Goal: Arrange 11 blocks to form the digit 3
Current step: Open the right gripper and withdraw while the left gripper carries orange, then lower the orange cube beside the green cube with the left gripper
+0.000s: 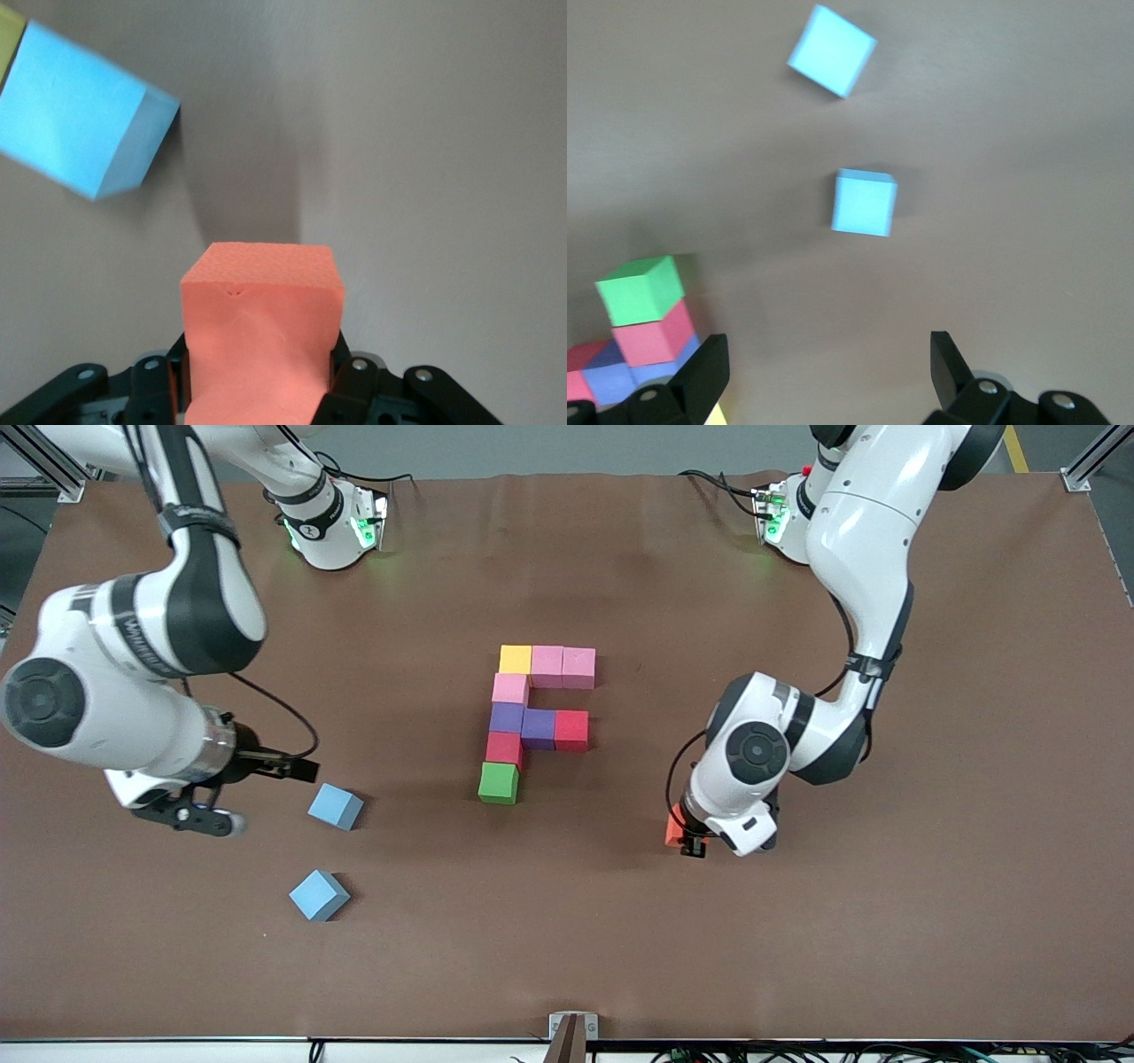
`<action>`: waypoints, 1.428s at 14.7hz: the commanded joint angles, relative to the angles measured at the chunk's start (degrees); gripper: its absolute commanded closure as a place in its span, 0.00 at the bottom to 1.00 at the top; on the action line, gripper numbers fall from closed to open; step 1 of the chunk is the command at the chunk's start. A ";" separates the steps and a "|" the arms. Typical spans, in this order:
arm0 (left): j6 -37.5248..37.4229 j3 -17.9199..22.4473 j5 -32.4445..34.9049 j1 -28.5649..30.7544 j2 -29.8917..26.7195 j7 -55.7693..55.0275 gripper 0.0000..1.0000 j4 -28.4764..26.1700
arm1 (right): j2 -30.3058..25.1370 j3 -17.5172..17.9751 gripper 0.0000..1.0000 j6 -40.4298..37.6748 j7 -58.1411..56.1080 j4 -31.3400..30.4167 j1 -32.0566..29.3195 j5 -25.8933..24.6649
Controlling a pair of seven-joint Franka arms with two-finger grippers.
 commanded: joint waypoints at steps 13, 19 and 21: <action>7.15 0.51 0.26 -12.70 6.13 -15.01 0.63 5.57 | -3.25 -3.81 0.00 -14.92 -10.40 9.53 -8.50 -7.16; 12.50 0.33 -0.18 -14.54 7.89 -16.15 0.60 6.45 | -3.08 -3.28 0.00 -15.11 -10.39 11.20 -8.41 -6.73; 13.91 0.16 -0.36 -14.81 9.29 -16.16 0.59 7.59 | -3.07 -3.37 0.00 -15.20 -10.31 13.22 -8.06 -7.08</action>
